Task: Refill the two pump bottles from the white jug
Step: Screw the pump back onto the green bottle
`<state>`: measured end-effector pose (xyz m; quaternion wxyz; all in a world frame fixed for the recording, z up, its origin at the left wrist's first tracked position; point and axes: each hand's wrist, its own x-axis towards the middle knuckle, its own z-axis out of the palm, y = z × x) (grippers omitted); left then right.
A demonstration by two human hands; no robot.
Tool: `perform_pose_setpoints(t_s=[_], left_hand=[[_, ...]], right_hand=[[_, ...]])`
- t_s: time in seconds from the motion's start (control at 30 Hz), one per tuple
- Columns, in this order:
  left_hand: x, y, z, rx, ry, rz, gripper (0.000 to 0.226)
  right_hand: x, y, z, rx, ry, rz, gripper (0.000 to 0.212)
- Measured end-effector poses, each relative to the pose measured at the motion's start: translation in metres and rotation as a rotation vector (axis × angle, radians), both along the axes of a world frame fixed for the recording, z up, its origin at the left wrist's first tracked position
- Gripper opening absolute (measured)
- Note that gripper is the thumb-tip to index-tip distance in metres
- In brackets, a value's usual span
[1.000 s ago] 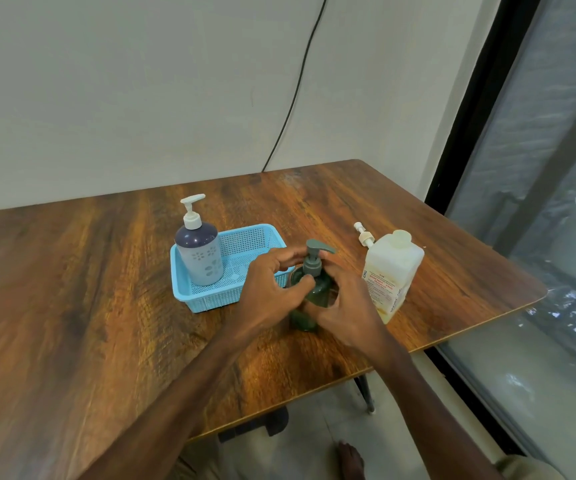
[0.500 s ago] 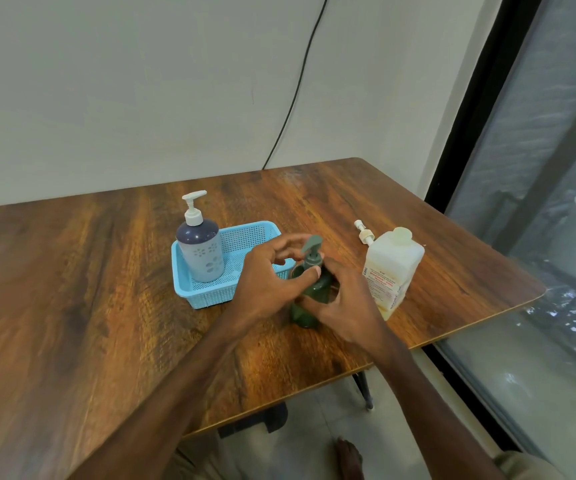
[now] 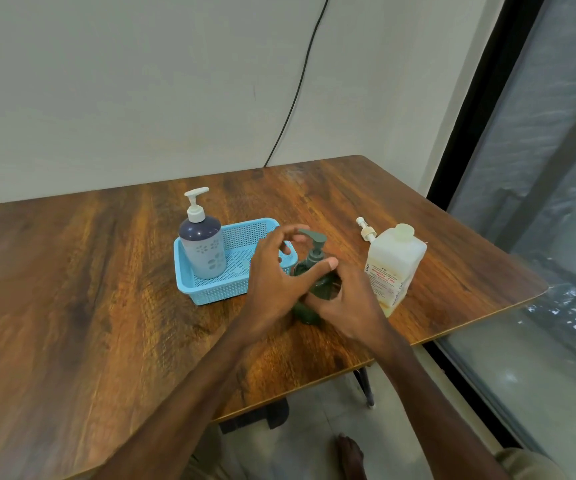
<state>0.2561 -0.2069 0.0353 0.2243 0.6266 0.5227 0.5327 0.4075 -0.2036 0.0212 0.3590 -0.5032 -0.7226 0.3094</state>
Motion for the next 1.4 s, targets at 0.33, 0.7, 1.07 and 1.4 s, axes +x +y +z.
perform_pose_setpoints(t_s=[0.33, 0.7, 1.07, 1.4], left_hand=[[-0.016, 0.000, 0.004, 0.036, -0.008, -0.182, 0.049], [-0.018, 0.005, 0.008, 0.008, -0.003, -0.136, 0.053], [-0.014, 0.008, 0.004, -0.053, 0.094, -0.041, 0.040], [-0.032, 0.013, 0.018, -0.054, 0.246, -0.293, 0.027]], right_hand=[[0.000, -0.001, 0.003, 0.059, 0.001, 0.024, 0.060], [-0.001, 0.001, 0.002, 0.070, 0.010, 0.025, 0.065], [-0.001, 0.002, -0.003, 0.062, 0.002, -0.022, 0.068], [0.001, 0.005, -0.004, 0.059, -0.023, 0.030, 0.091]])
